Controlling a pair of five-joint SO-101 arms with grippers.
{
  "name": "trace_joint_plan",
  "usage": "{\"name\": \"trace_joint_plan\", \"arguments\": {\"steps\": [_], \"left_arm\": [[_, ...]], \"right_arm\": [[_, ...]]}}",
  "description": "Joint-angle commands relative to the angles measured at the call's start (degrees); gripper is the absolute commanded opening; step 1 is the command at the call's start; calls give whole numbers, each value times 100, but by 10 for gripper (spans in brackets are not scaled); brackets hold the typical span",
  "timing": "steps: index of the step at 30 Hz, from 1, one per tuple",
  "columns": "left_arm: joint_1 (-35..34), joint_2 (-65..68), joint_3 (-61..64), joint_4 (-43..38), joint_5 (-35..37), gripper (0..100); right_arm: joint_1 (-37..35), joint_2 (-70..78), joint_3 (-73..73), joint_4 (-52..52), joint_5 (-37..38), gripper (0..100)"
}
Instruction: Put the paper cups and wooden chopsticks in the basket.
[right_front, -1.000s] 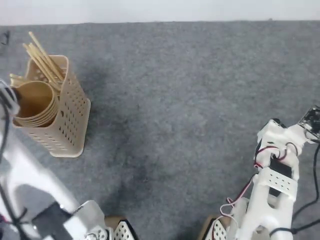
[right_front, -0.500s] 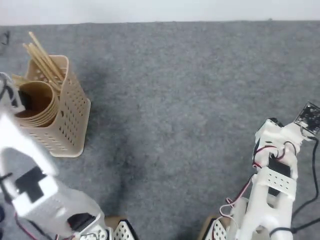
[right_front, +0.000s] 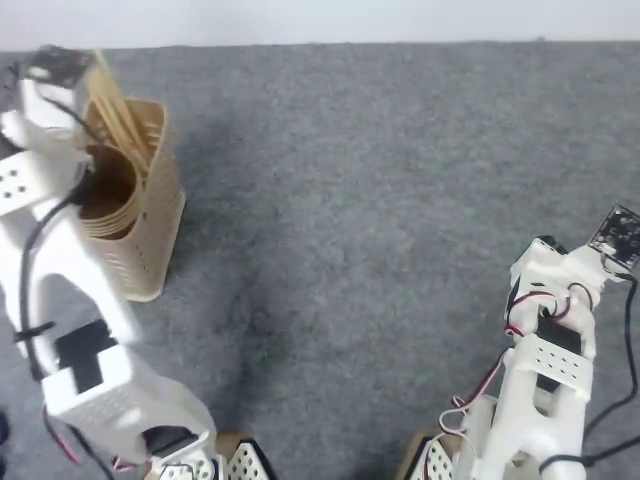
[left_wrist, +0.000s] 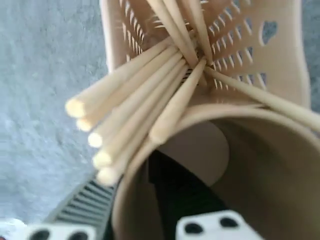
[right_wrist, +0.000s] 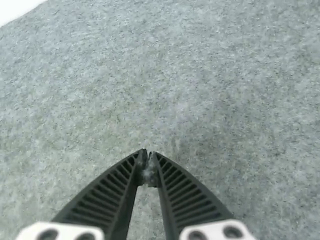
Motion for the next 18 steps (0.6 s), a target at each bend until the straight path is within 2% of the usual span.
{"name": "trace_joint_plan", "arguments": {"steps": [1,10,18], "left_arm": [[510,-35,312,123,-387,11],[1284,-308,391,105,-422,9],[1538,-589,391,97,-422,9]], "right_arm": [[-48,-92,-26,-66,70,8],[-48,-92,-35,-84,70,8],[-48,-101,-35,-75,70,8]]}}
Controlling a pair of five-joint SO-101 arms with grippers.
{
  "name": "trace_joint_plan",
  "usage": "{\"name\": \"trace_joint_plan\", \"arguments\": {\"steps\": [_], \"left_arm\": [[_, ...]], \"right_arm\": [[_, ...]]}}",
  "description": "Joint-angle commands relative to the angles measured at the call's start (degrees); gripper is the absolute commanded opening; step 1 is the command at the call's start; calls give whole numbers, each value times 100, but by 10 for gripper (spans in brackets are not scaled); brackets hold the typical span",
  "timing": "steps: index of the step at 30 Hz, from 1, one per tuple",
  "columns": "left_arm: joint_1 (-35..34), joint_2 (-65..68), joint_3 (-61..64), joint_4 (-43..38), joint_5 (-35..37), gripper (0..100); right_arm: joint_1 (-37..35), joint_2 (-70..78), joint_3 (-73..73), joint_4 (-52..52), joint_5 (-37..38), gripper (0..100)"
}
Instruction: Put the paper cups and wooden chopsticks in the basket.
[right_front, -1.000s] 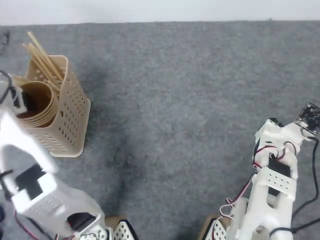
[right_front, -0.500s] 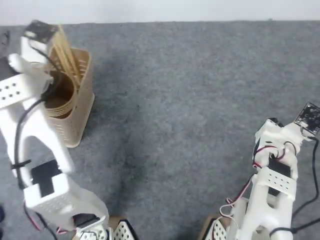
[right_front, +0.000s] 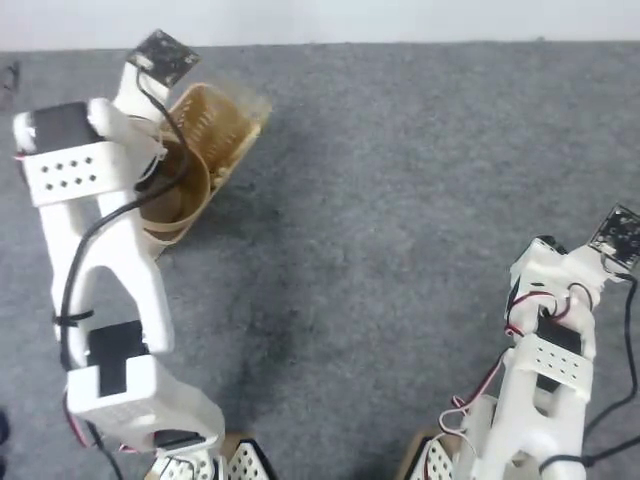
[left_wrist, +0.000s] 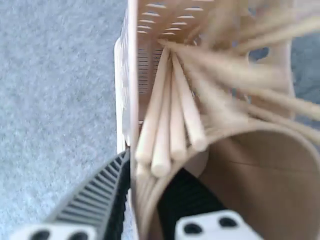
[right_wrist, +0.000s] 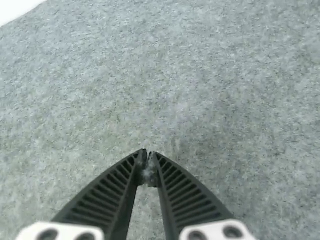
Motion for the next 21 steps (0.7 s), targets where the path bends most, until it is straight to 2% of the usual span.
{"name": "trace_joint_plan", "arguments": {"steps": [1,4,10,14,21], "left_arm": [[220,-193,75,114,-62,9],[97,-193,180,-132,-62,9],[-677,176,171,-659,-97,9],[-985,923,145,-958,-202,9],[-976,1512,136,-967,-211,13]], "right_arm": [[-48,-101,-35,-75,70,8],[-48,-92,-35,-66,70,8],[-251,-84,-26,-66,88,8],[-576,-84,9,-57,730,8],[-725,-136,79,-101,888,8]]}}
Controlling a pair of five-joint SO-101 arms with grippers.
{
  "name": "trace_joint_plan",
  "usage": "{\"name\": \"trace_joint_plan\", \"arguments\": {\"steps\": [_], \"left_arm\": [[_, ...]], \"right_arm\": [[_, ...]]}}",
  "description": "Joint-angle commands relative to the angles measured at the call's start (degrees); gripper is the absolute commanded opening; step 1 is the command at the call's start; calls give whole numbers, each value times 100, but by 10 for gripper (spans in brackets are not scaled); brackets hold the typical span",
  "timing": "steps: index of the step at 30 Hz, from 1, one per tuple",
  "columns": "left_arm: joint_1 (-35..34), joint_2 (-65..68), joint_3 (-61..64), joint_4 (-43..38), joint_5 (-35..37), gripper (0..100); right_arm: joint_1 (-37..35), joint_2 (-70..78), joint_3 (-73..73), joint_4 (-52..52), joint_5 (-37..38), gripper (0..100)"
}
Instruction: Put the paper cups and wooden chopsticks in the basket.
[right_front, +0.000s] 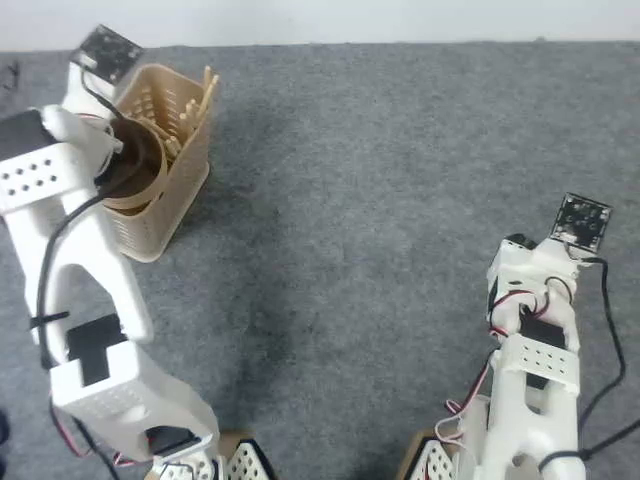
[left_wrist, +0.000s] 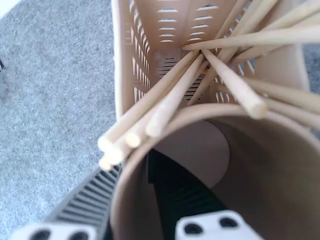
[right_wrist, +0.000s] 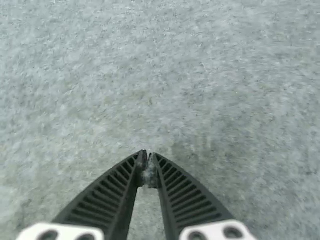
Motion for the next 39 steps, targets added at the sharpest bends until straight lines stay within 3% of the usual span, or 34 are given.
{"name": "trace_joint_plan", "arguments": {"steps": [1,9,12,16,27,35,39], "left_arm": [[9,747,127,9,-70,13],[-220,1011,330,-9,-633,216],[-431,1257,286,-123,-826,160],[-738,1495,-101,-387,-431,4],[-607,1758,-1007,334,-378,9],[273,1741,-2114,1134,-369,9],[932,1741,-2492,1134,-360,9]], "right_arm": [[-66,-136,-53,-101,97,8],[-66,-127,-53,-92,97,8],[-66,-127,-53,-92,97,8],[-75,-119,-53,-101,97,8],[-75,-119,-53,-110,97,8],[-75,-110,-53,-119,97,8],[-198,-101,-53,-119,105,8]]}}
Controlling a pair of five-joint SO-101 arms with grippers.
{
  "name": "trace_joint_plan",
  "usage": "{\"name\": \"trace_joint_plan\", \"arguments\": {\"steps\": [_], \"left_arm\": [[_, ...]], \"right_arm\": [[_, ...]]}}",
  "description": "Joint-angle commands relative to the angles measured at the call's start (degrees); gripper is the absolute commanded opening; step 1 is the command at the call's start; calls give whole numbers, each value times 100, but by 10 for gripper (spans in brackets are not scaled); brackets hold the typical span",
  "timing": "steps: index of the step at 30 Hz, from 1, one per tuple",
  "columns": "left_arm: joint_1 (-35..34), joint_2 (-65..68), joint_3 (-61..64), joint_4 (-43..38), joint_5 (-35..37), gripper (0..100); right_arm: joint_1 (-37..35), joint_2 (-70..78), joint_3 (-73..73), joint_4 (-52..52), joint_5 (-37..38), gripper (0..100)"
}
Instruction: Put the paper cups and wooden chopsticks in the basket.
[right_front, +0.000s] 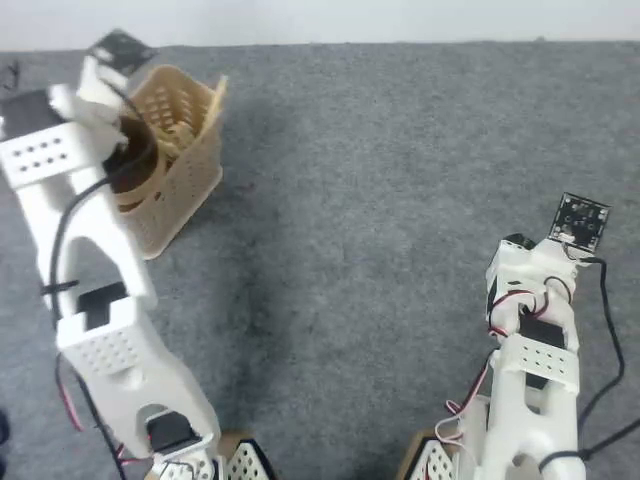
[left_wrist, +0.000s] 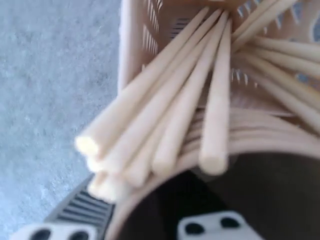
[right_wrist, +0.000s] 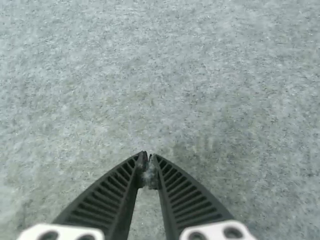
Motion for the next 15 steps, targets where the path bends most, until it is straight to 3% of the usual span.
{"name": "trace_joint_plan", "arguments": {"steps": [1,9,15], "left_arm": [[765,229,-163,132,114,9],[2259,281,-242,18,114,9],[2611,229,-593,44,343,9]], "right_arm": [[-119,-101,-53,-119,79,8],[-110,-101,-53,-119,79,8],[-110,-101,-62,-119,79,8]]}}
